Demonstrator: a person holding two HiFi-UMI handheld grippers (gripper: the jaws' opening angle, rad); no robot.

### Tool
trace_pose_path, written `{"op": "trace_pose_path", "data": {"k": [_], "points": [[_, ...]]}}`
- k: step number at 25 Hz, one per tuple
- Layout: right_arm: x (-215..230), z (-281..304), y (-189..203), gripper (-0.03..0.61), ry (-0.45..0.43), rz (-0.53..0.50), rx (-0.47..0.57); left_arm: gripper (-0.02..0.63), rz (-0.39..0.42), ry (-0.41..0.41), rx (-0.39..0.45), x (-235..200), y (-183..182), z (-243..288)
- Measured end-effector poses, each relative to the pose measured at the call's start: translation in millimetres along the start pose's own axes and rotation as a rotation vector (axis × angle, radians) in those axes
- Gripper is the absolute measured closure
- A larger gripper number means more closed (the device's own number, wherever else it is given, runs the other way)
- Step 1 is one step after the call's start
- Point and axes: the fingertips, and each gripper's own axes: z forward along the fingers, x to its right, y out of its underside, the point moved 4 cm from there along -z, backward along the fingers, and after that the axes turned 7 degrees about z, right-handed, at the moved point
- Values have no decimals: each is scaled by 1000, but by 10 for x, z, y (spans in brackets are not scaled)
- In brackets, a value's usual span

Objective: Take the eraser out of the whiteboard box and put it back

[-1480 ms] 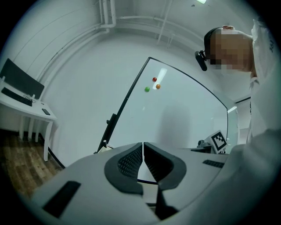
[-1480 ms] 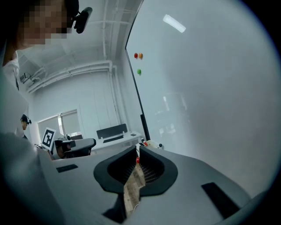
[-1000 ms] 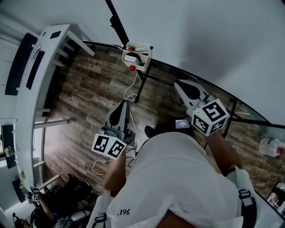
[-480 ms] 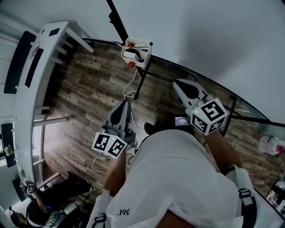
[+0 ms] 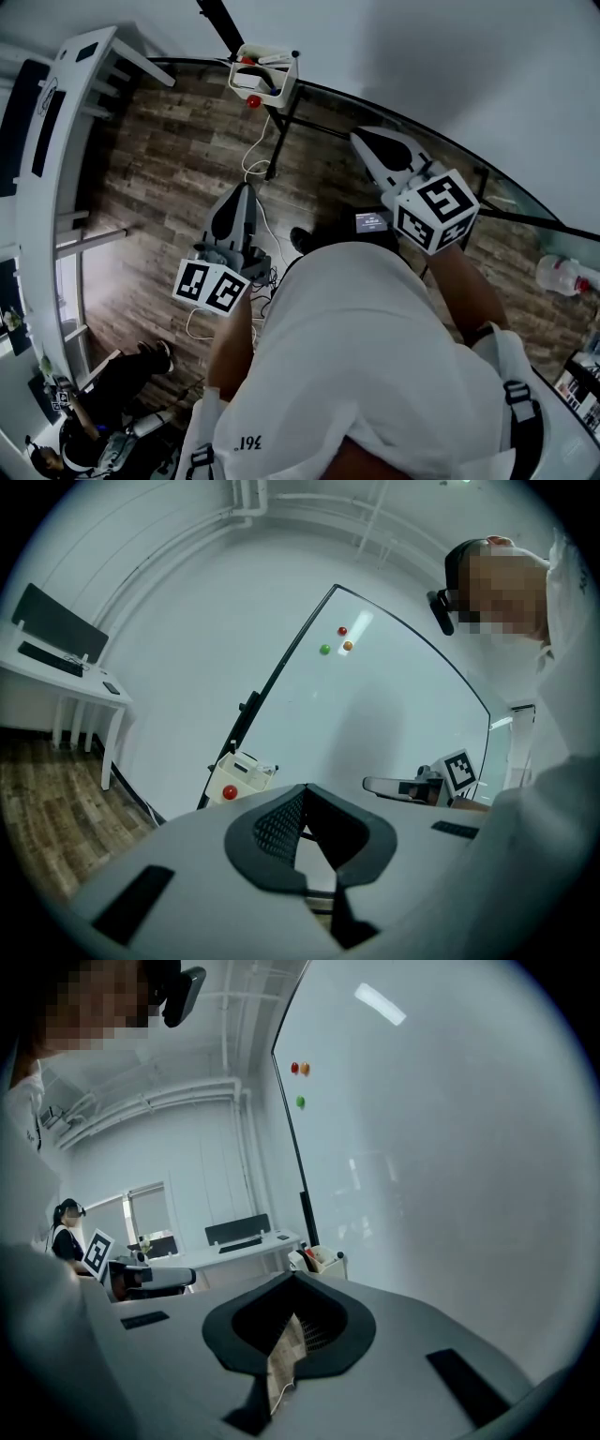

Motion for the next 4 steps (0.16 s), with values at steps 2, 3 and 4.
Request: {"op": "trace_pose_path", "data": {"k": [2,3,4], "points": [[25,15,-2,554,1,-3,4,606,3,3,0,-4,6,22],[36,22,2,554,1,-5,5,606,5,5,0,-5,12,33],[46,30,6,554,1,-6,6,606,6,6,0,-5,18,43]]}}
